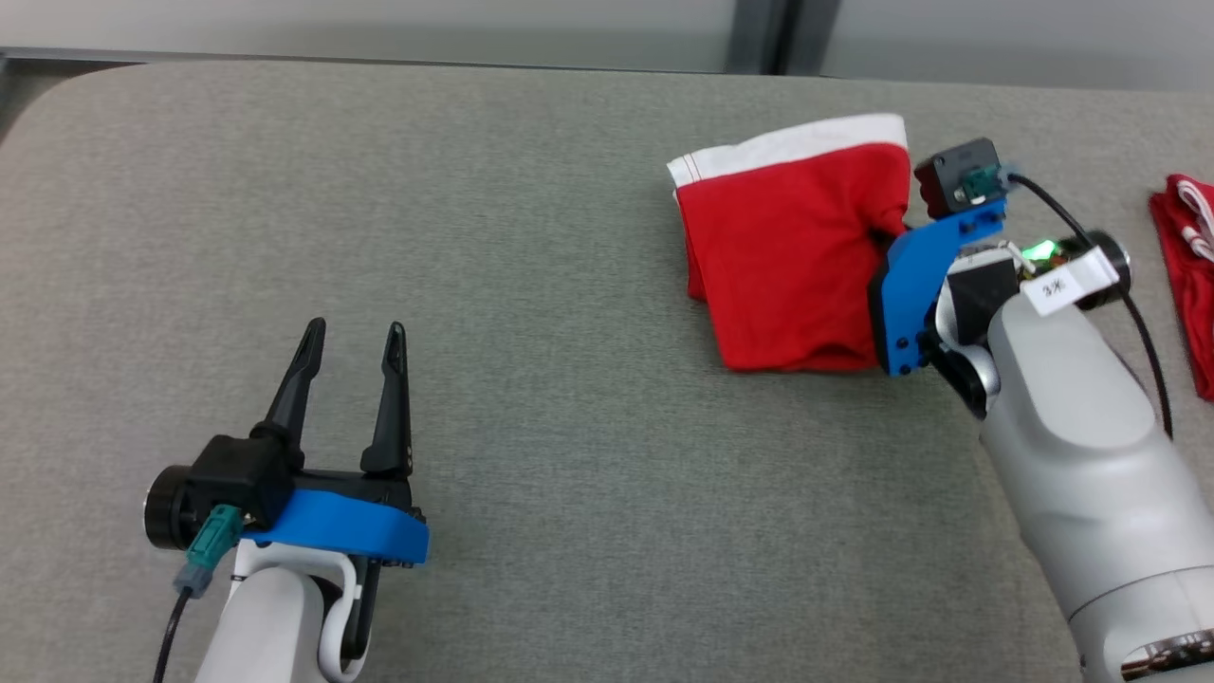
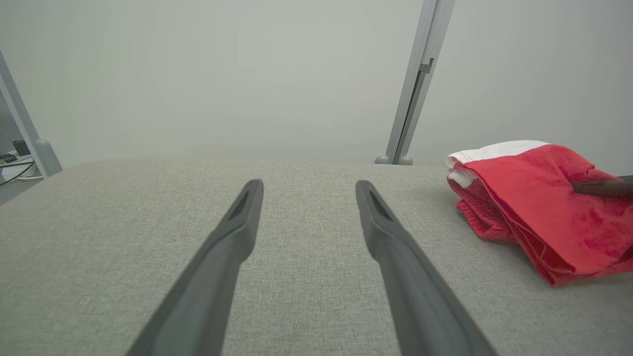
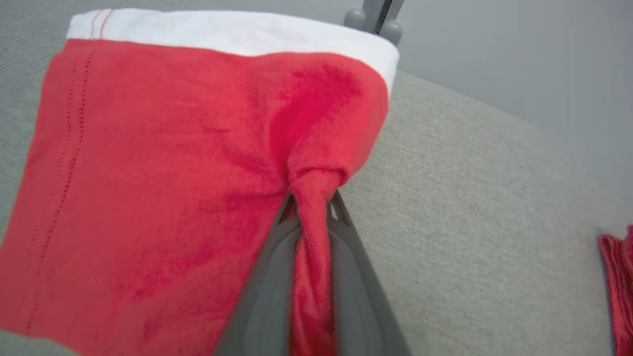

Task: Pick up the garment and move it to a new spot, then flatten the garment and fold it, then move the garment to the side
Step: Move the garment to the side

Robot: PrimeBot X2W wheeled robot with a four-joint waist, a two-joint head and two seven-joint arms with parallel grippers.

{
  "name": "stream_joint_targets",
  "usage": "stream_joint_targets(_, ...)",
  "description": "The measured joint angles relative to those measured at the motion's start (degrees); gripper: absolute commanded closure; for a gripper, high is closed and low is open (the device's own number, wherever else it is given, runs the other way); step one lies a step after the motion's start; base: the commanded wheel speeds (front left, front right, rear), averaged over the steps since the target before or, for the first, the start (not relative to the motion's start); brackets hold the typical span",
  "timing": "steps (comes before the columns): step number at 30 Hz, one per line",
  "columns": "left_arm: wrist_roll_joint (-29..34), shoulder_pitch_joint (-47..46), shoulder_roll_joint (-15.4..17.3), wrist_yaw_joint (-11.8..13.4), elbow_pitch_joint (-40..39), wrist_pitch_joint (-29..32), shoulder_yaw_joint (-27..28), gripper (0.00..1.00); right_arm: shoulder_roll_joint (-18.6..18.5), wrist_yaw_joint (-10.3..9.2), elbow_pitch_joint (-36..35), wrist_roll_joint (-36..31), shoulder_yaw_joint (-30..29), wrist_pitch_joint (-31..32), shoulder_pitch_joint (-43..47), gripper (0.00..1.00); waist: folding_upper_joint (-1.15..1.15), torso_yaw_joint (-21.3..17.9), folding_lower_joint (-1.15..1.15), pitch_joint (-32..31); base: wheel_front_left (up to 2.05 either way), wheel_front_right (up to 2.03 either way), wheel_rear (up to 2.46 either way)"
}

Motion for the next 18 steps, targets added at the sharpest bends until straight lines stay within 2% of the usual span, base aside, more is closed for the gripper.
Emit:
stream_joint_targets(3,-0.05,0.08,0.14,0.0,-1.57,0.01,1.09,0.0,-3.41,0.02,-2.91,0.18,5.9,2.77,-2.91,1.0,0.0,-2.92,0.0,1.18,0.0,0.0,0.0)
stream_joint_targets(9,0.47,-0.16,0.83,-0.01,-4.71,-0.02,1.86,0.0,-12.44,0.01,-10.71,6.79,15.05,9.6,-7.43,1.0,-0.01,-8.39,0.0,3.6,0.0,0.0,0.0)
stream_joint_targets(13,0.85,-1.26,1.4,-0.02,-6.46,-0.04,1.88,0.0,-20.29,0.01,-17.15,11.57,19.54,14.44,-8.1,1.0,0.0,-11.36,0.0,5.43,0.0,0.0,0.0)
stream_joint_targets(18,1.48,-2.59,2.13,-0.03,-7.86,-0.04,1.41,0.0,-30.34,0.01,-22.81,12.82,22.62,16.22,-8.36,1.0,0.0,-13.77,0.0,8.06,0.0,0.0,0.0)
